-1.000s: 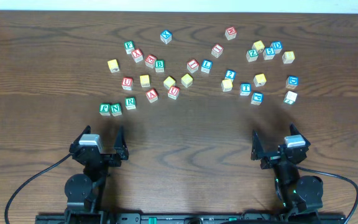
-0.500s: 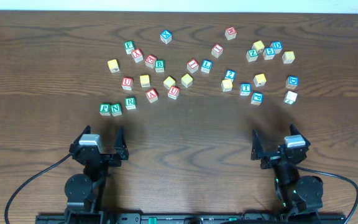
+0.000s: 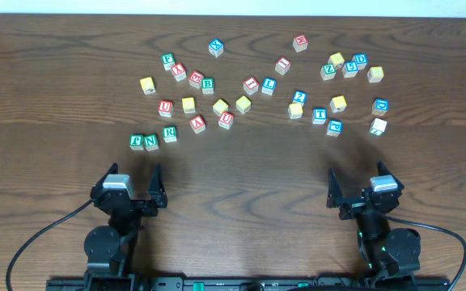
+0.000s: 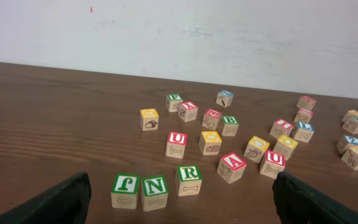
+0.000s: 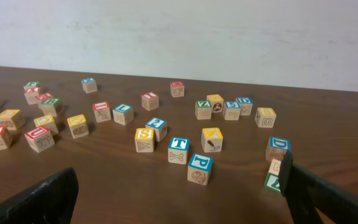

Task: Spell out ROBOT

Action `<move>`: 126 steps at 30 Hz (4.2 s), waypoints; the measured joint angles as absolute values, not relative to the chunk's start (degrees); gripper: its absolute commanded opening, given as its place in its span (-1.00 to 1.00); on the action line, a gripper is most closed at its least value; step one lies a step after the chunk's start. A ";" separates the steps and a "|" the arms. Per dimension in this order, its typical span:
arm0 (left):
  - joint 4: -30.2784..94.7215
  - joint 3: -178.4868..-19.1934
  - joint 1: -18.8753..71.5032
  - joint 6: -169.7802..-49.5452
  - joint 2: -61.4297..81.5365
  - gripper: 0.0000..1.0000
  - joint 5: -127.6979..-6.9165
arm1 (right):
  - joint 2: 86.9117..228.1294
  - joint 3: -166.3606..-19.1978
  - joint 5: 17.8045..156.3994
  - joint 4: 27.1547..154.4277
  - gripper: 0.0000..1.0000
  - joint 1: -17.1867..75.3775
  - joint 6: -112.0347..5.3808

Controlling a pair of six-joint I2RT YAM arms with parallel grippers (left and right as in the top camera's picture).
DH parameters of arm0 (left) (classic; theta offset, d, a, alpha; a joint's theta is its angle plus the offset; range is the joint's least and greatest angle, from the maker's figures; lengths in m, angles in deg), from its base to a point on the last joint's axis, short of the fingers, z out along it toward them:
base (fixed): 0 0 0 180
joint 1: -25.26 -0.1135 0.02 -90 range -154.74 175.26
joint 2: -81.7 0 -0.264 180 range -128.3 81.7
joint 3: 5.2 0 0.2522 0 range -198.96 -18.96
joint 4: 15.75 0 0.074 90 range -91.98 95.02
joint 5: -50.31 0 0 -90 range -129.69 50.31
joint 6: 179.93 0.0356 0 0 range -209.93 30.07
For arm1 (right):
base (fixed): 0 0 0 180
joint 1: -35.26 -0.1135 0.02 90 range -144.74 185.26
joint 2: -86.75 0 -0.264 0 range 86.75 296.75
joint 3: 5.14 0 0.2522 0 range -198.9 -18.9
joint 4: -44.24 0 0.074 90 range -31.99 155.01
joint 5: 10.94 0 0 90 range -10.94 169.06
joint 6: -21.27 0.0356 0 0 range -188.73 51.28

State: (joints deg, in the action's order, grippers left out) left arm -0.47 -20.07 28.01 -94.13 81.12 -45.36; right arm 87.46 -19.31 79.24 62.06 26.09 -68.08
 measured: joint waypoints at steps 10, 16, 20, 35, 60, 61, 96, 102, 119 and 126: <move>-0.49 -20.07 28.01 -94.13 81.12 0.84 -45.36 | 87.46 -19.31 79.22 62.06 0.99 26.09 -68.06; -0.51 -20.07 28.01 -94.13 81.12 0.93 -45.36 | 87.46 -19.31 79.24 62.06 0.98 26.09 -68.08; -0.49 -20.07 28.01 -94.05 81.12 0.95 -45.36 | 87.46 -19.31 79.24 62.08 0.99 26.09 -68.06; 3.43 -22.69 28.01 -93.96 79.50 0.95 -45.82 | 87.46 -19.31 79.24 62.08 0.99 26.09 -68.06; 53.17 -100.04 28.07 -89.87 8.10 0.96 -51.88 | 87.48 -19.29 79.03 62.06 0.98 26.09 -68.06; 53.17 -100.04 28.07 -89.87 7.62 0.96 -51.88 | 87.48 -19.29 79.03 62.06 0.98 26.09 -68.06; 49.15 -100.17 28.07 -96.58 -22.02 0.97 -51.88 | 87.48 -19.29 79.03 62.06 0.99 26.09 -68.06; 49.63 -100.17 30.57 -99.12 -22.02 0.99 -51.81 | 87.48 -19.29 79.03 62.06 0.99 26.09 -68.06; 45.94 -100.15 35.88 -104.67 -22.02 0.95 -43.94 | 87.48 -19.29 79.03 62.06 0.99 26.09 -68.06; 45.26 -100.15 35.88 -105.70 -25.34 0.94 -43.79 | 87.48 -19.29 79.03 62.06 0.99 26.09 -68.06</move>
